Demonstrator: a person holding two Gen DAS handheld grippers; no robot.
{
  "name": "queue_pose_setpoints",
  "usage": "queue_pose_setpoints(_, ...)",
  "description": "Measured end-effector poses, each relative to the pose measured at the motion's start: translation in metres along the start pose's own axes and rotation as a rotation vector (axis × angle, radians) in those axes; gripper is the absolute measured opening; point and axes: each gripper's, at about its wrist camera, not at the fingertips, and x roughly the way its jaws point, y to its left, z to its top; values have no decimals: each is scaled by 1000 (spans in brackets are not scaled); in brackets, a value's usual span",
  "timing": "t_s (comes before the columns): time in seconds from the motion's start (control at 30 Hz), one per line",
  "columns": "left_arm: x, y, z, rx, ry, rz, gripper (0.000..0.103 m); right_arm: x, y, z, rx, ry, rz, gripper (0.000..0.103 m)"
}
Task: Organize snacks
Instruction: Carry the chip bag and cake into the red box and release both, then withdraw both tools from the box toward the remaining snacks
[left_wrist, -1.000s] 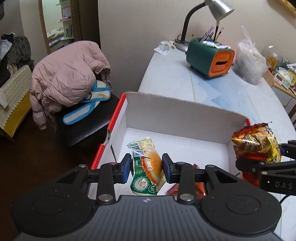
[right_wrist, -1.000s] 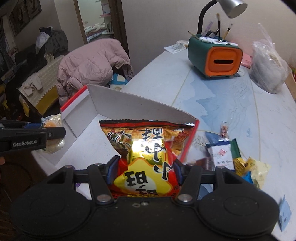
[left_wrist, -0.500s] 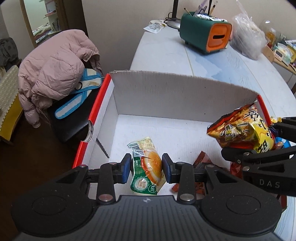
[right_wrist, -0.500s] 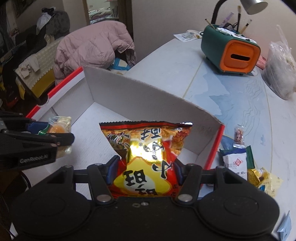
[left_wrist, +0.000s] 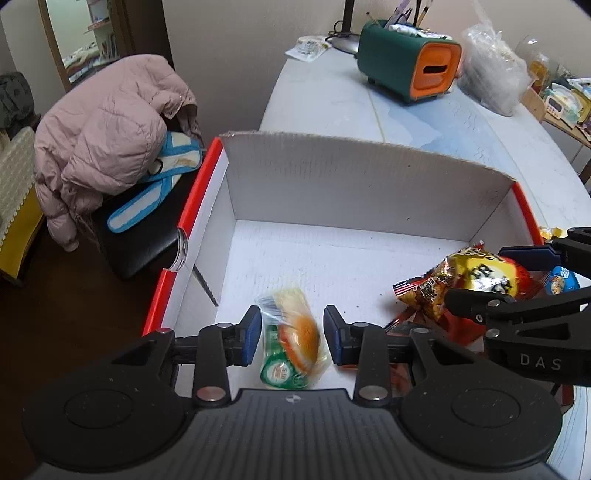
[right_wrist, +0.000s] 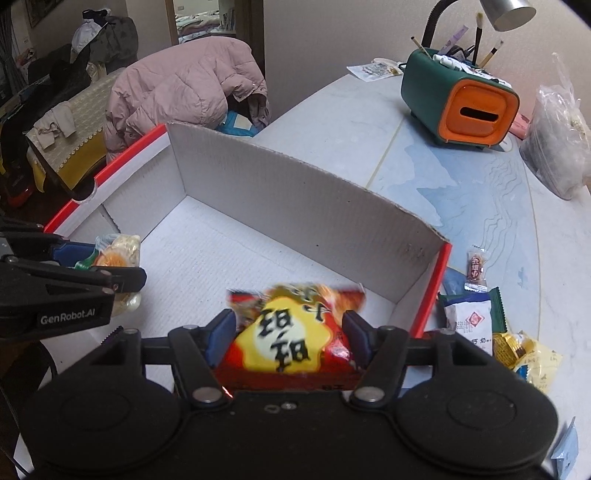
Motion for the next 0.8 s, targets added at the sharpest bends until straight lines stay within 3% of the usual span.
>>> queue_pose_setpoints(0.33,-22,-4,-1,-11,-56,-18,41,-21,-7,-5,22,-41,12,68)
queue_pose_setpoints(0.8,-76,-19,-8,-34,-165,-83,55,-83,-24,-16,65,-138,87,78)
